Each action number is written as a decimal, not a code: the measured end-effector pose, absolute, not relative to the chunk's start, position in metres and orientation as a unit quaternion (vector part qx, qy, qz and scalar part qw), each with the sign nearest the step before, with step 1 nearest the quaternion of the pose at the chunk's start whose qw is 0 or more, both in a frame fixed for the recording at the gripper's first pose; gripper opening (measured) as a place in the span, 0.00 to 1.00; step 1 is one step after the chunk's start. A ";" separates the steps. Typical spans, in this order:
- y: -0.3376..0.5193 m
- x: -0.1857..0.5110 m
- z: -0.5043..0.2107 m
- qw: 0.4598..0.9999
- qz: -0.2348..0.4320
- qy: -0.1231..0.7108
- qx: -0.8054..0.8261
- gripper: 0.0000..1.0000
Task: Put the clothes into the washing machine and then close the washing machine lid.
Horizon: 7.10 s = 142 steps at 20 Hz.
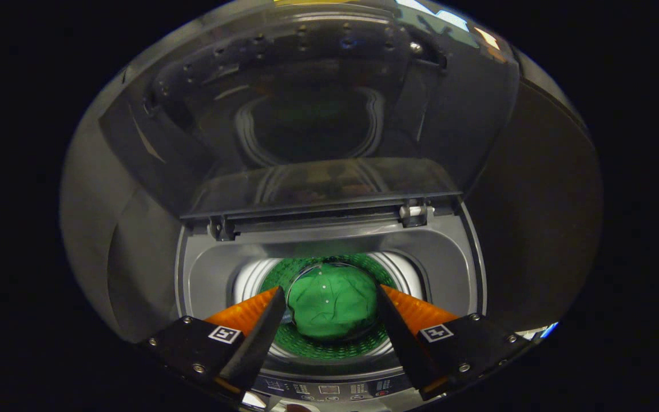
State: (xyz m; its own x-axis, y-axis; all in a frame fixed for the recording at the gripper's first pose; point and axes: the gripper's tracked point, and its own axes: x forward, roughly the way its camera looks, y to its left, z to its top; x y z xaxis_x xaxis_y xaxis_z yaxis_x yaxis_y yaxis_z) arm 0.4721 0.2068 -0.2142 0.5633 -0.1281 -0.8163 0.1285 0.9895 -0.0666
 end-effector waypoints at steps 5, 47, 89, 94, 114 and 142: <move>0.210 0.468 -0.164 0.913 -0.080 0.399 -0.017 0.97; 0.191 0.640 -0.036 0.945 -0.044 0.322 -0.037 0.96; 0.202 0.534 -0.044 0.978 -0.040 0.198 -0.048 0.97; 0.206 0.457 -0.107 0.973 -0.032 0.227 -0.035 0.96; 0.217 0.390 -0.108 0.985 -0.042 0.164 0.017 0.96; 0.109 0.098 0.043 0.998 0.042 0.048 -0.028 0.95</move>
State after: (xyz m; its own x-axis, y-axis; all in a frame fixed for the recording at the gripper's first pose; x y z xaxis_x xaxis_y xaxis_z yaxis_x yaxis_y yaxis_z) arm 0.0976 0.1093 0.0433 0.9919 0.0813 -0.0976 -0.0866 0.9949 -0.0509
